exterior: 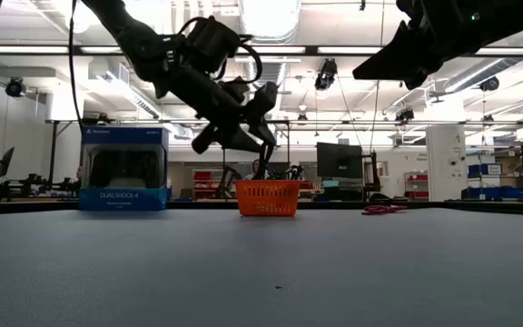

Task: Pick and place USB-C Cables
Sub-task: Put the black charger cable into the orange bin

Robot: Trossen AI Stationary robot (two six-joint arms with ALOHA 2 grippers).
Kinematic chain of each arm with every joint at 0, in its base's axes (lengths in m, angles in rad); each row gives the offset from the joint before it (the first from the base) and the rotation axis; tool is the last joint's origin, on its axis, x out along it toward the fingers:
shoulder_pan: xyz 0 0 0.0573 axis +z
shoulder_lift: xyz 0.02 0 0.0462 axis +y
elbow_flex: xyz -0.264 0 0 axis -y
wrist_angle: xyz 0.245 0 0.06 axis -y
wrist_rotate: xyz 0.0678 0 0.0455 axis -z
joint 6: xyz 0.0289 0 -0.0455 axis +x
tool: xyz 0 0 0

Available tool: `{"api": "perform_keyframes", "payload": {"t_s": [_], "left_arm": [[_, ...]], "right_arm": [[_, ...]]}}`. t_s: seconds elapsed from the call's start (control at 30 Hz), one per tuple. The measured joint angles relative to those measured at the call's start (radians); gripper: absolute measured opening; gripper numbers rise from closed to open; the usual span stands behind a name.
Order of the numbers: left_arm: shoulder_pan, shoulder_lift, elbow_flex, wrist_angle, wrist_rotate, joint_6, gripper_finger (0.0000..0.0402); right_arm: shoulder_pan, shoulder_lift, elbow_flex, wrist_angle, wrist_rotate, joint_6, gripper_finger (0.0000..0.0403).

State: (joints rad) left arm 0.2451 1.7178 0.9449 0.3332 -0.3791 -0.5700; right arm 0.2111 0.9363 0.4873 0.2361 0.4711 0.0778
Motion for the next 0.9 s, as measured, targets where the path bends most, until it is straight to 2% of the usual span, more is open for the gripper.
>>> {"api": "perform_keyframes", "payload": {"t_s": [0.3, 0.7, 0.9], "left_arm": [[0.000, -0.089, 0.017, -0.214, 0.000, -0.026, 0.0137], [0.007, -0.161, 0.006, -0.222, -0.003, 0.014, 0.0137], [0.005, -0.164, 0.009, -0.229, 0.001, 0.114, 0.0136]], "right_arm": [[0.000, 0.000, 0.000, -0.001, 0.000, 0.007, 0.0009], [0.000, 0.000, 0.000, 0.000, 0.000, 0.008, 0.0009], [0.000, 0.000, 0.000, -0.001, 0.000, 0.008, 0.0009]]}}
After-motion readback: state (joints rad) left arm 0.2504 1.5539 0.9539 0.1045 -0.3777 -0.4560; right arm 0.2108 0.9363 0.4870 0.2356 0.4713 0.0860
